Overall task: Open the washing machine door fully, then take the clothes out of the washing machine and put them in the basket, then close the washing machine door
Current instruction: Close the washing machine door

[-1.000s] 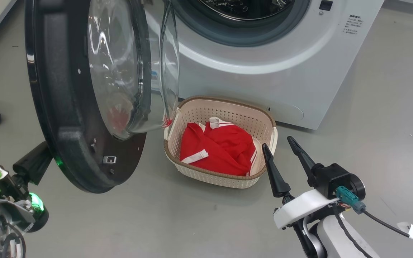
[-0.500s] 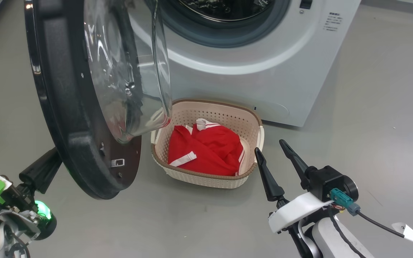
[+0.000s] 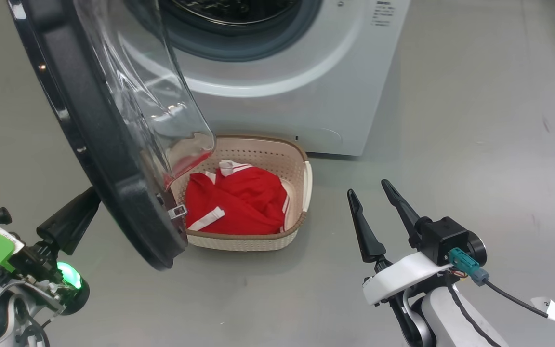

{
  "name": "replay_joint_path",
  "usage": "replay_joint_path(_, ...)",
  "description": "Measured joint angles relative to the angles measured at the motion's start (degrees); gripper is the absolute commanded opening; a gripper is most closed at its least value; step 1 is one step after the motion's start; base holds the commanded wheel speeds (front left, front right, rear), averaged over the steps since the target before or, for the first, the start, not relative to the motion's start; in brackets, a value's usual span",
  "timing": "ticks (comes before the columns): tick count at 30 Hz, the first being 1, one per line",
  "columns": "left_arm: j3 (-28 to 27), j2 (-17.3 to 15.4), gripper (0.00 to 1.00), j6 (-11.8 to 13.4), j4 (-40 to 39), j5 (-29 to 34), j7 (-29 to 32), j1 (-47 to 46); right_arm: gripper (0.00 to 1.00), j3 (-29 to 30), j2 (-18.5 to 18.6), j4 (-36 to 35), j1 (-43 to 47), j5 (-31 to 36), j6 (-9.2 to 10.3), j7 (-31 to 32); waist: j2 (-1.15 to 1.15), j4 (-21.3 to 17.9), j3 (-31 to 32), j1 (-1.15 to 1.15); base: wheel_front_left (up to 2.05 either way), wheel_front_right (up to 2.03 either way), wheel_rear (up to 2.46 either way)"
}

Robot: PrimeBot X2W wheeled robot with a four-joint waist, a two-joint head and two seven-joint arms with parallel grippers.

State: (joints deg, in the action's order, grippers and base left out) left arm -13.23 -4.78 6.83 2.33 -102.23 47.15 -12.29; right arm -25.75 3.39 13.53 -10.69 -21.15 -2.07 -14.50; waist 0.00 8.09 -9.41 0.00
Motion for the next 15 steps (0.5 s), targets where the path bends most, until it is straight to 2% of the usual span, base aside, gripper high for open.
replay_joint_path(15, 1.41, 0.38, 0.00, 0.00, -1.27, -0.12, -0.63, 0.01, 1.00, 0.60, 0.01, -1.92, -0.70, -0.88, 1.22, 0.00, 0.00, -10.43, -1.60, 0.00, 0.00, 0.00, 0.00)
